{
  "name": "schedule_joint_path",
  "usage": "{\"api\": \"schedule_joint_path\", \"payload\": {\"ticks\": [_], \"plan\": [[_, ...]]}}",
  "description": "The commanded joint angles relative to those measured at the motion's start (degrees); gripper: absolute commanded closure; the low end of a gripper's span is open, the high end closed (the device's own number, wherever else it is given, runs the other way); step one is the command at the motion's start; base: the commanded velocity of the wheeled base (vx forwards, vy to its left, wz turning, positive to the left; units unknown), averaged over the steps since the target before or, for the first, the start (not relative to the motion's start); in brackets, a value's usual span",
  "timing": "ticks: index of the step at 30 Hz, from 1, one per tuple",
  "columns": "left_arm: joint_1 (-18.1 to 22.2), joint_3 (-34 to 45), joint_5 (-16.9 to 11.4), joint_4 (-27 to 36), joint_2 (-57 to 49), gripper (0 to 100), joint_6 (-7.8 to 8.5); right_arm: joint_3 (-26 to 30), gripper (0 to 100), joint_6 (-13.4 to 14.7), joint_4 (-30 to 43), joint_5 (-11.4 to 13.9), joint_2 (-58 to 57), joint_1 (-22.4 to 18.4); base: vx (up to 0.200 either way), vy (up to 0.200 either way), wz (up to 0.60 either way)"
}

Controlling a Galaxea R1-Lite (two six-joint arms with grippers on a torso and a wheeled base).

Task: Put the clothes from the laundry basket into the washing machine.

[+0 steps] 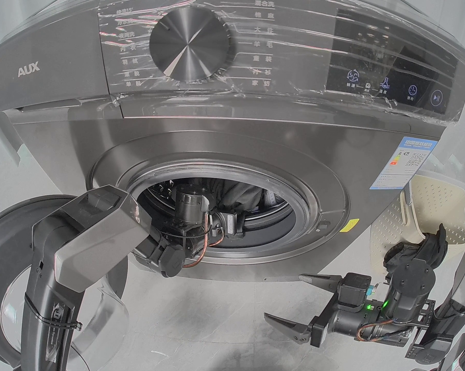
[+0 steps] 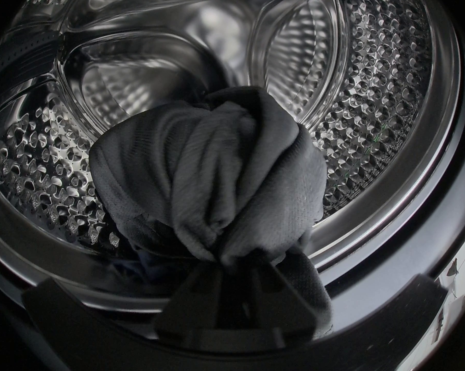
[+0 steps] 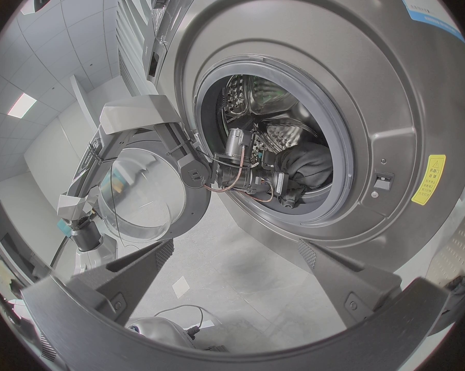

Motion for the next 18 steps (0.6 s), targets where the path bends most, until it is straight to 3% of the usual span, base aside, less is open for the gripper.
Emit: {"api": "schedule_joint_path", "payload": {"ticks": [1,7,9,12,18], "plan": [[-0.3,-2.1,-0.1,-0.4,0.9,100,-0.48,-0.2,0,0.0,0.0,0.0,0.0,0.1,0.000,0.000,0.00],[-0.5,-8.1,0.8,-1.5,3.7,100,-2.67,-0.2,0,0.0,0.0,0.0,0.0,0.1,0.000,0.000,0.00],[-0.5,-9.5,1.1,-1.9,4.4,100,-2.67,-0.2,0,0.0,0.0,0.0,0.0,0.1,0.000,0.000,0.00],[0.1,-16.3,4.2,-4.4,7.8,100,-2.67,-0.2,0,0.0,0.0,0.0,0.0,0.1,0.000,0.000,0.00],[1.8,-25.1,7.2,-5.0,10.9,100,-2.67,-0.2,0,0.0,0.0,0.0,0.0,0.1,0.000,0.000,0.00]]}}
